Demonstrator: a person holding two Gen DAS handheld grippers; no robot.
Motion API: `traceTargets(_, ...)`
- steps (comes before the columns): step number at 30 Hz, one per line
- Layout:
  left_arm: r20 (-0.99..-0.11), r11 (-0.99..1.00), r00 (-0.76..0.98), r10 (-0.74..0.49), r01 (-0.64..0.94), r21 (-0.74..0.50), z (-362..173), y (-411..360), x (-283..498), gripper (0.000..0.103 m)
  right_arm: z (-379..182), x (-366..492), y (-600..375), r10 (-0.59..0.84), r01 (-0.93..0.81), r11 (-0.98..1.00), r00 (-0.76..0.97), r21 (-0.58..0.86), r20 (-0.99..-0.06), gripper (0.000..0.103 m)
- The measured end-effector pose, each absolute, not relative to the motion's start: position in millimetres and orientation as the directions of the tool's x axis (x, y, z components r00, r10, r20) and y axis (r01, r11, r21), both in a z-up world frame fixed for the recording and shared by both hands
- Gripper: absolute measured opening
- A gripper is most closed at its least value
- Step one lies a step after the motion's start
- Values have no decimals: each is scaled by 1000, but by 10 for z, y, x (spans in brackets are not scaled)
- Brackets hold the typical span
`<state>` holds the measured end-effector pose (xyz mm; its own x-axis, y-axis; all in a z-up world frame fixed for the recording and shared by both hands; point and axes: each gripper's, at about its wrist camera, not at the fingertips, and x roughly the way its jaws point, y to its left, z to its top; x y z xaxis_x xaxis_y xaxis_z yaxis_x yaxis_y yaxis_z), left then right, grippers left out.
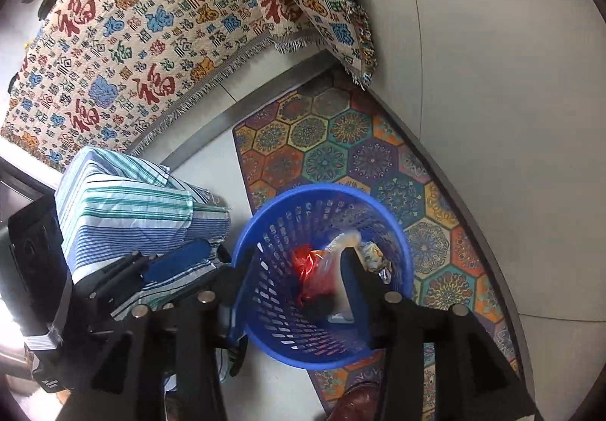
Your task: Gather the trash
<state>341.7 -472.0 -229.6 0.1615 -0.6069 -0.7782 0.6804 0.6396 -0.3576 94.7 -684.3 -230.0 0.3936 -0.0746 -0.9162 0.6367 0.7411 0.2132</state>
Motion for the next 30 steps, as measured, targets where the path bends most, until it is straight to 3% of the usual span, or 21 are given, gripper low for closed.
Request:
traceTargets(1, -775, 647, 174, -607, 674, -355, -2270, -4693, 3408, 58, -2294, 948, -6839, -78, 636, 744, 389, 206, -918, 46)
traceTargets(3, -778, 676, 216, -589, 660, -328, -2178, -4621, 3353, 77, -2232, 925, -6804, -117, 642, 749, 373, 165, -920, 49)
traceTargets(6, -780, 696, 266, -566, 661, -280, -1919, -4473, 3191, 89, -2057, 789, -6682, -169, 654, 745, 373, 130, -912, 57)
traceTargets(9, -779, 705, 298, -552, 665, -245, -1630, -4272, 2960, 102, -1807, 532, -6469, -228, 678, 729, 372, 95, -900, 77)
traceTargets(15, -790, 750, 374, -486, 642, -157, -1239, -3845, 2347, 103, -1250, -40, -5824, -373, 686, 727, 405, 8, -835, 94)
traceTargets(16, -790, 764, 398, -467, 632, -134, -1204, -3785, 2245, 103, -1193, -127, -5682, -401, 687, 726, 406, -15, -821, 102)
traceTargets(21, -779, 786, 431, -455, 605, -125, -1074, -3532, 1880, 103, -1083, -422, -5158, -515, 696, 710, 406, -110, -755, 103)
traceTargets(30, -771, 862, 527, -357, 504, -55, -999, -3412, 1749, 103, -1018, -429, -4960, -480, 615, 779, 455, -125, -750, 103)
